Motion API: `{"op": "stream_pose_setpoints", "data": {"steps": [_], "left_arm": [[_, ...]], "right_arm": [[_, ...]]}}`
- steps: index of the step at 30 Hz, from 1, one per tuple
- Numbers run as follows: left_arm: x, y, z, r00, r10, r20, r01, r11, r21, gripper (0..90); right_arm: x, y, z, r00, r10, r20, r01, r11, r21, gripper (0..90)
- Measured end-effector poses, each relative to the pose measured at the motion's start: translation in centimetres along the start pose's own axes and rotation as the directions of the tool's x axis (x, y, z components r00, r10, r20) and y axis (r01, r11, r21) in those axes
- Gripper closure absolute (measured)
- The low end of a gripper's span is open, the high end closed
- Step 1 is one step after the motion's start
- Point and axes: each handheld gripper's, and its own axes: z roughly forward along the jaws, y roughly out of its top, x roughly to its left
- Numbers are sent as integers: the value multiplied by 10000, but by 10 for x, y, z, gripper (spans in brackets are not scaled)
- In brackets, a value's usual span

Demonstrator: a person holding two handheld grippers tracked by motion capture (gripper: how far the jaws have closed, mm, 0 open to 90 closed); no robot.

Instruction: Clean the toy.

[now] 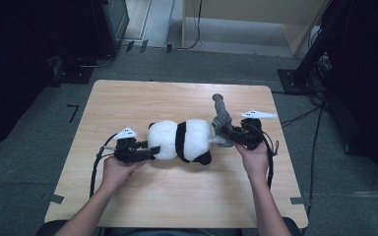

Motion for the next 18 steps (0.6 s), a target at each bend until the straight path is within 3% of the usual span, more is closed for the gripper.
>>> {"op": "stream_pose_setpoints", "data": {"steps": [4, 7, 13, 18], "left_arm": [[1, 1, 0, 10000, 2, 27, -2, 10000, 62, 498], [1, 1, 0, 10000, 64, -19, -63, 9999, 94, 498], [1, 2, 1, 10000, -8, -1, 8, 10000, 78, 501], [1, 2, 1, 10000, -63, 8, 63, 9999, 103, 500]], "right_arm": [[18, 4, 4, 9974, -334, -645, 341, 9994, 87, 782], [25, -1, 20, 9967, -535, -616, 571, 9967, 583, 779], [16, -15, 31, 9984, -493, -286, 516, 9950, 852, 783], [3, -26, 37, 9977, 128, -668, -60, 9948, 1019, 782]]}}
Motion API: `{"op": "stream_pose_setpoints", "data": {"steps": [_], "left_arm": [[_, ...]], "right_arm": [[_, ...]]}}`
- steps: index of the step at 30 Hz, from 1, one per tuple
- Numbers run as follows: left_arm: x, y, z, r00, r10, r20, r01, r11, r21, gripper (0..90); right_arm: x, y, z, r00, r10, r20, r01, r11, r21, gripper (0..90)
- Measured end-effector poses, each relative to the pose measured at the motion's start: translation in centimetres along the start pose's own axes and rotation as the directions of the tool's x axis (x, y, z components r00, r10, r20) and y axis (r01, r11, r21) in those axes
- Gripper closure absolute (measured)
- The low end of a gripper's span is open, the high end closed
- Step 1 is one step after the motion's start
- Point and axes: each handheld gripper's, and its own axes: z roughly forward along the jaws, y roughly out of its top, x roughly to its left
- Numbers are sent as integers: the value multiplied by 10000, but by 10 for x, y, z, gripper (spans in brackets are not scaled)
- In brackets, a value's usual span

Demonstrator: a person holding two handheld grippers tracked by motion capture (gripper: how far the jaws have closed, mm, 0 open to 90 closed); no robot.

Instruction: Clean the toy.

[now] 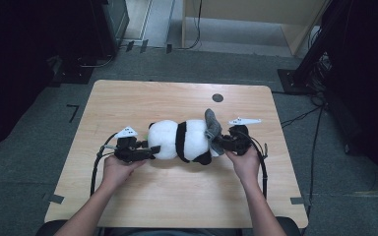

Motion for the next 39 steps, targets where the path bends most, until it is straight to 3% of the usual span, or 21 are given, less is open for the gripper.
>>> {"op": "stream_pose_setpoints", "data": {"steps": [6, 9, 17, 21, 27, 29, 34, 39], "left_arm": [[0, 0, 0, 10000, 82, 11, -82, 10000, 26, 502], [1, 0, 0, 10000, 97, 11, -97, 9999, 66, 505], [3, 1, -1, 10000, 30, 70, -31, 9999, 138, 503], [3, 2, 0, 9999, 99, 61, -100, 9998, 180, 504], [3, 3, -1, 9999, 120, 79, -121, 9997, 210, 505], [3, 3, -1, 9999, 115, 86, -117, 9997, 209, 505], [3, 3, -1, 9999, 30, 113, -32, 9998, 181, 506], [2, 3, -1, 9999, 18, 101, -20, 9999, 155, 508]], "right_arm": [[-11, -11, 14, 9994, 314, 144, -326, 9954, 898, 780], [-12, -14, 22, 9993, 381, 4, -378, 9911, 1279, 777], [-19, -18, 36, 9996, 198, 225, -247, 9690, 2458, 775], [-20, -13, 22, 9964, 361, 765, -511, 9776, 2044, 776], [-21, -3, -14, 9942, 601, 892, -646, 9967, 482, 778], [-15, 4, -28, 9958, 437, 806, -430, 9990, -94, 778], [8, 21, -47, 9984, -134, 556, 176, 9970, -754, 778], [42, 34, -41, 9918, -1241, 295, 1257, 9904, -581, 777]]}}
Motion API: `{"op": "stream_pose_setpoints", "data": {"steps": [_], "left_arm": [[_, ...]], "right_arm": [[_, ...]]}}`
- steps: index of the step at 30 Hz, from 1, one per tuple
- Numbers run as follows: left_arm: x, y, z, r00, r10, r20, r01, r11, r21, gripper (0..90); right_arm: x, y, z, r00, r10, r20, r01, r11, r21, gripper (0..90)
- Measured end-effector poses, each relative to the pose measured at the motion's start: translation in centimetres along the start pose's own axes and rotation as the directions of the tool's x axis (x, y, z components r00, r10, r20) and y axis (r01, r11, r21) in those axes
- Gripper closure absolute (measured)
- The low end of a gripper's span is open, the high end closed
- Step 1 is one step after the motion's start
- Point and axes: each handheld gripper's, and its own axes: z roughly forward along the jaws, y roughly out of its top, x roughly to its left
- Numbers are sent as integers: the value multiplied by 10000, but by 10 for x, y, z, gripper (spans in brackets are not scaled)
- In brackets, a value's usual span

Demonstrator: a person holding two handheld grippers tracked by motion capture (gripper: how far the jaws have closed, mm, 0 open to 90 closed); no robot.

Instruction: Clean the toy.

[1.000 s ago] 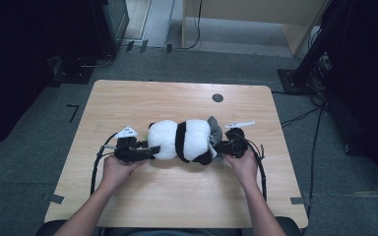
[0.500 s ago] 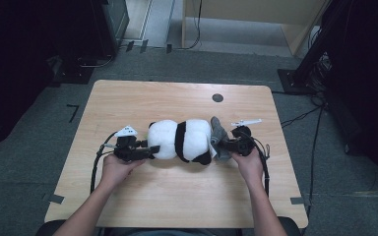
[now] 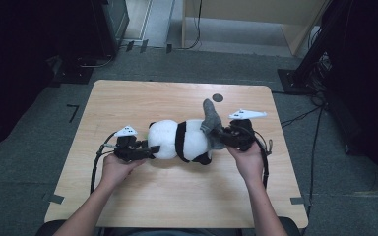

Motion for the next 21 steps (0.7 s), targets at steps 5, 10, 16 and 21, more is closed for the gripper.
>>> {"op": "stream_pose_setpoints", "data": {"steps": [5, 10, 16, 21], "left_arm": [[-1, 0, -1, 10000, -8, -15, 8, 10000, 16, 510], [-1, 0, -1, 10000, -52, -31, 52, 10000, 26, 511], [-3, -1, -1, 10000, -53, -57, 53, 10000, 2, 515], [-3, -1, -1, 10000, -14, -63, 14, 10000, 69, 515]], "right_arm": [[29, 10, 20, 9957, -823, -425, 840, 9957, 396, 776], [45, 11, 44, 9915, -1142, -630, 1192, 9894, 825, 775], [63, 7, 67, 9820, -1575, -1038, 1694, 9786, 1172, 776], [80, -5, 84, 9703, -1975, -1397, 2185, 9634, 1555, 778]]}}
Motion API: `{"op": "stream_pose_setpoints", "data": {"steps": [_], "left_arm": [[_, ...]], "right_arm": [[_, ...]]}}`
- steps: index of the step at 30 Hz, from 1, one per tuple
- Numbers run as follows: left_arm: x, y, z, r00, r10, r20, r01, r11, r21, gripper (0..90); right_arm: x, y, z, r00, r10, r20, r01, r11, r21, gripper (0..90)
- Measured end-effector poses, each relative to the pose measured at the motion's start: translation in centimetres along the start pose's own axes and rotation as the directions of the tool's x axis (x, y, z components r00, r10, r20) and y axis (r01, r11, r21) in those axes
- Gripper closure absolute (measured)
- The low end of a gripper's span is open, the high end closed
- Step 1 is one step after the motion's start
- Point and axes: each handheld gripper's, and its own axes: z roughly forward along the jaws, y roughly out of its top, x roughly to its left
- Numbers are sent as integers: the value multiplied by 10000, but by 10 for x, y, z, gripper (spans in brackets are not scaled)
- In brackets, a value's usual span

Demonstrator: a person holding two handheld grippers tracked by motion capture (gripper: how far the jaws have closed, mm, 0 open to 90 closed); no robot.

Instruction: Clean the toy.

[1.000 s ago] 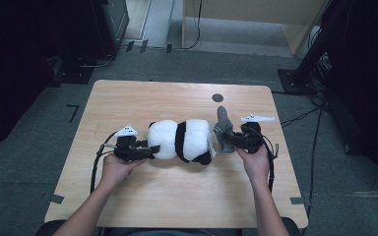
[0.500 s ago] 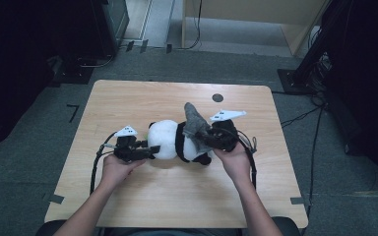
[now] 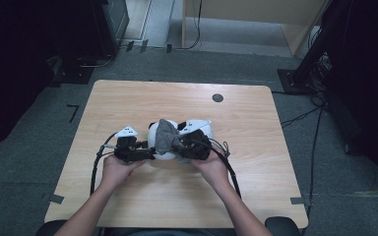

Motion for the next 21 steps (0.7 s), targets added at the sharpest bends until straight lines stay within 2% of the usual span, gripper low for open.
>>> {"op": "stream_pose_setpoints", "data": {"steps": [2, 5, 10, 12, 15, 17, 21], "left_arm": [[1, 0, 0, 10000, 27, -8, -27, 10000, 65, 515], [1, 0, 0, 10000, 16, -16, -16, 9999, 138, 517], [1, 1, 0, 10000, -81, 13, 81, 9998, 164, 520], [2, 1, 0, 10000, -69, 18, 69, 9998, 169, 521], [2, 1, 0, 10000, -66, 21, 65, 9998, 183, 521], [3, 1, 0, 10000, -59, 10, 59, 9998, 173, 522], [3, 1, 0, 10000, 73, -60, -72, 9998, 192, 524]], "right_arm": [[3, -4, 6, 9999, -12, -161, 13, 10000, 86, 780], [11, -11, 14, 9992, -313, -240, 323, 9986, 416, 781], [18, -24, 24, 9964, -820, -214, 839, 9907, 1076, 786], [19, -30, 30, 9949, -992, -163, 1005, 9841, 1462, 787], [21, -40, 41, 9918, -1276, -8, 1243, 9647, 2323, 786], [20, -45, 46, 9928, -1199, 23, 1148, 9565, 2682, 786], [14, -44, 42, 9957, -914, -167, 924, 9551, 2816, 783]]}}
